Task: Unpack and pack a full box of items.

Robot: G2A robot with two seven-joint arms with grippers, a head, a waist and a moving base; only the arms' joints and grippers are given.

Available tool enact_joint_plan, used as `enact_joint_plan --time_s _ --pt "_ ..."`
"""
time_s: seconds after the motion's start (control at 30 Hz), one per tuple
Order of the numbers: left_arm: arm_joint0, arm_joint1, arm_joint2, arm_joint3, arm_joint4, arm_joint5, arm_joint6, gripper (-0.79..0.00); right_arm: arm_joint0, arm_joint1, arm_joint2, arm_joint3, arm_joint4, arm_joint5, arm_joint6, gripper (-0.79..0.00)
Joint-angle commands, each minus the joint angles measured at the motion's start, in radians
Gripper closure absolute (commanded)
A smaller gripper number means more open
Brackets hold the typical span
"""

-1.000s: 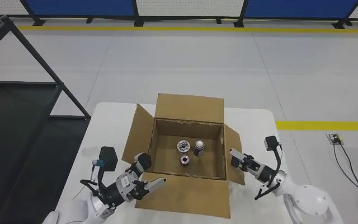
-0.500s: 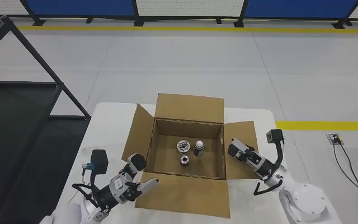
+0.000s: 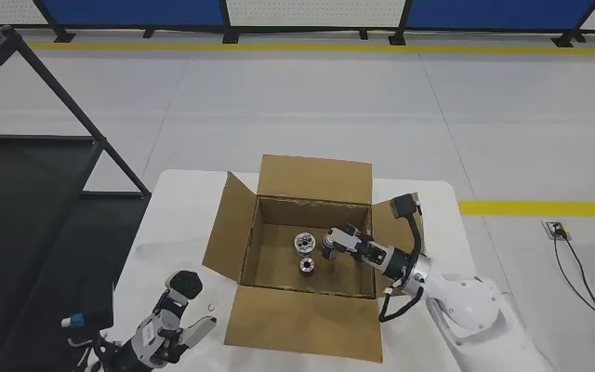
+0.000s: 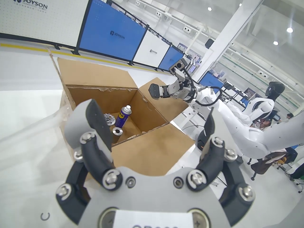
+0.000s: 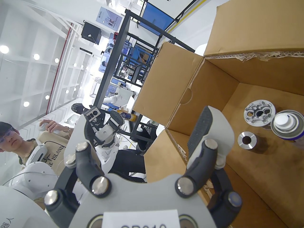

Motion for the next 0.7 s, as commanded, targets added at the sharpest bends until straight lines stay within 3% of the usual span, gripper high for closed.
enact_joint_plan --time_s 0.0,0.2,0.43,0.67 --pt "0.001 0.0 0.0 0.0 0.001 0.0 0.0 -0.785 0.0 0.0 0.0 0.0 0.0 0.0 0.0 -0.785" --pt "0.001 0.0 0.0 0.0 0.001 0.0 0.0 -0.785 0.012 -0.004 -0.033 0.016 0.041 -0.025 0.047 -0.785" --pt "-0.008 -0.001 -0.005 0.003 -0.062 0.033 0.05 -0.785 0.124 -0.012 -0.137 0.041 -0.298 0.084 0.021 -0.785" --pt "0.015 0.004 -0.108 0.045 -0.229 0.004 0.076 -0.785 0.195 -0.02 -0.227 0.058 -0.567 0.228 0.048 -0.785"
